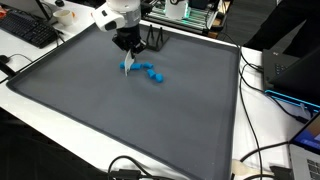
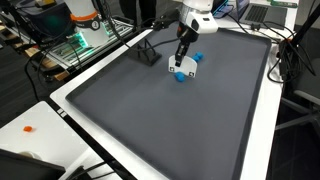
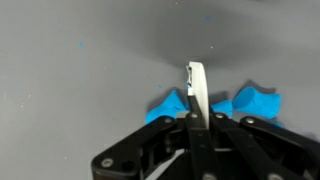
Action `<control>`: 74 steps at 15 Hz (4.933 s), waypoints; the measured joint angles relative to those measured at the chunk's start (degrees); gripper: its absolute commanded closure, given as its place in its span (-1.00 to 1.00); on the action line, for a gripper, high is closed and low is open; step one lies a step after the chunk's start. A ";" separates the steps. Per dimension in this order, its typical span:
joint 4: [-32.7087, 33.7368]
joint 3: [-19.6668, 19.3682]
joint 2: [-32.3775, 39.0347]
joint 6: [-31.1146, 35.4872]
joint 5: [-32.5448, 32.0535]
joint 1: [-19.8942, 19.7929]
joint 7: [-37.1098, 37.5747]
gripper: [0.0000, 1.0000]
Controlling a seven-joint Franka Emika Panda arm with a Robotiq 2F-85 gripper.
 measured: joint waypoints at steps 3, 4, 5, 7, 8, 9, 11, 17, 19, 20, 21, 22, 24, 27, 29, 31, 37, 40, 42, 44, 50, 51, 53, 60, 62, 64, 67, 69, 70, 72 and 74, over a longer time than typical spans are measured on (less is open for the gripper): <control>-2.09 0.00 -1.36 0.46 0.49 -0.36 0.03 0.98; -2.65 0.00 -1.75 0.47 0.73 -0.43 0.04 0.98; -3.13 0.00 -2.14 0.47 0.88 -0.48 0.09 0.98; -3.93 0.00 -3.13 0.47 1.35 -0.49 0.30 0.98; -4.18 0.00 -3.77 0.47 1.68 -0.49 0.84 0.98; -4.36 0.00 -4.51 0.47 2.18 -0.49 1.48 0.98; -4.95 0.00 -6.46 0.47 3.57 -0.51 2.95 0.98; -8.41 -0.14 -14.00 -0.54 8.26 -0.59 15.11 0.98; -10.09 0.00 -16.54 -0.72 10.59 -0.47 19.78 0.98; -11.00 0.09 -17.82 -0.72 11.53 -0.36 22.39 0.98; -11.94 0.23 -19.04 -0.71 12.35 -0.29 25.01 0.98; -12.95 0.37 -20.30 -0.69 13.28 -0.22 27.60 0.98; -15.16 0.69 -22.59 -0.53 14.90 -0.20 32.88 0.98; -18.91 1.23 -25.68 0.44 17.72 -0.21 39.70 0.98; -21.55 1.78 -27.50 1.42 19.48 -0.20 43.42 0.98; -24.02 2.31 -28.93 2.25 21.56 -0.20 46.13 0.98; -30.83 2.75 -31.11 6.31 28.44 -0.25 49.69 0.98; -34.06 2.75 -31.25 10.34 30.02 -0.31 50.54 0.98; -35.97 2.75 -31.23 13.13 32.28 -0.32 50.60 0.98; -37.65 2.74 -31.21 16.01 35.08 -0.32 50.59 0.98; -40.78 2.53 -31.21 22.10 43.08 -0.36 50.58 0.98; -40.91 2.38 -31.08 22.60 43.91 -0.41 50.58 0.98; -40.81 2.12 -30.75 23.55 44.78 -0.53 50.59 0.98; -40.80 1.58 -28.95 24.78 47.01 -1.03 50.67 0.98; -40.80 1.43 -28.48 24.78 47.11 -1.23 50.72 0.98; -40.80 1.33 -28.05 24.78 47.47 -1.36 50.76 0.98; -40.80 1.21 -27.38 24.80 48.66 -1.46 50.76 0.98; -40.79 1.20 -27.00 25.03 49.59 -1.47 50.76 0.98; -40.79 1.20 -26.88 25.33 50.05 -1.47 50.76 0.98; -40.76 1.20 -26.61 26.24 50.87 -1.47 50.76 0.98; -40.74 1.20 -26.41 27.12 51.39 -1.47 50.75 0.98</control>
